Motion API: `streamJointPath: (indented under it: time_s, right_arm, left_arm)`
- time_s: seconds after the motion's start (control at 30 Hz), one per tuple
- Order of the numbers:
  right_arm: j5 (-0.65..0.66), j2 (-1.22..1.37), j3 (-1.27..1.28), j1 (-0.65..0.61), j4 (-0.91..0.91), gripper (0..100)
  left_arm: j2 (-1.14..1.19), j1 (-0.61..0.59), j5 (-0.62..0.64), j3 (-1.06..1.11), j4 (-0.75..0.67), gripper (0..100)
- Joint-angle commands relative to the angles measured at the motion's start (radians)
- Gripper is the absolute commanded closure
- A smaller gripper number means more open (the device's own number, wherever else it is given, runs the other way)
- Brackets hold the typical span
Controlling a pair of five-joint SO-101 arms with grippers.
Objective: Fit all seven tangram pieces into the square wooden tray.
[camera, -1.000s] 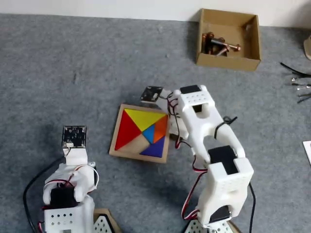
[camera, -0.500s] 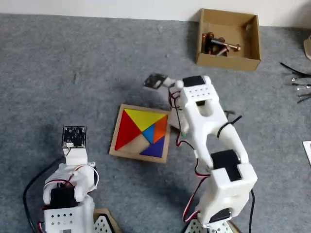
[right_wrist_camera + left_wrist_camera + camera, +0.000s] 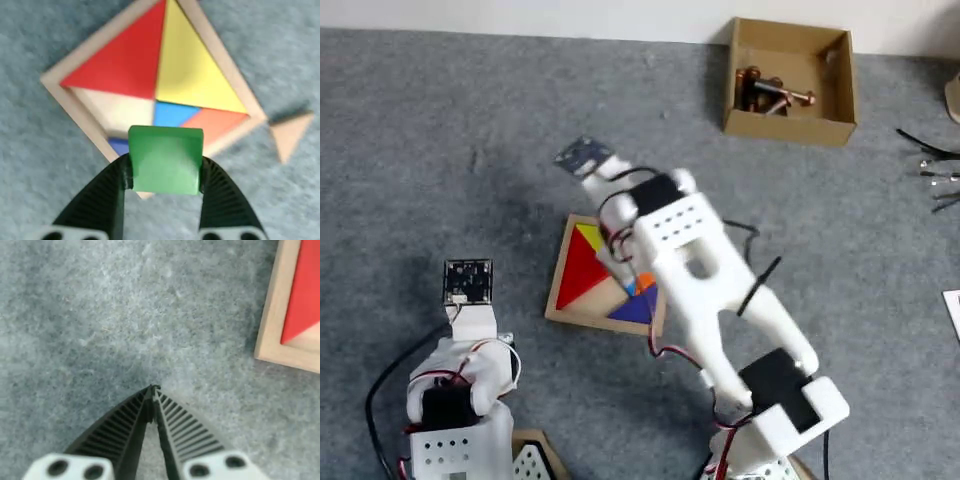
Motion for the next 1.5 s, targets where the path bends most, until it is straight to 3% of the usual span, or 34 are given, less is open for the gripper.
streamJointPath:
  time_s: [0.0,0.23,0.6,0.8,1.0,1.47]
  right_arm:
    - [-0.054,-0.062,0.099,-0.061,-0.140,94.4]
    - [-0.150,-0.059,0.186,-0.133,-0.248,94.4]
    - [-0.219,-0.051,0.308,-0.128,-0.414,94.0]
    - [-0.224,-0.051,0.323,-0.122,-0.415,93.4]
    - [-0.284,-0.051,0.325,-0.117,-0.404,84.1]
    - [-0.287,-0.051,0.325,-0.151,-0.363,83.5]
  left_arm:
    - [-0.007,-0.013,-0.008,0.021,0.002,99]
    - [-0.007,-0.015,-0.008,0.021,0.002,99]
    - [-0.007,-0.015,-0.008,0.021,0.002,99]
    - [-0.007,-0.015,-0.008,0.021,0.002,99]
    - [-0.007,-0.015,-0.008,0.021,0.002,99]
    - [-0.007,-0.015,-0.008,0.021,0.002,99]
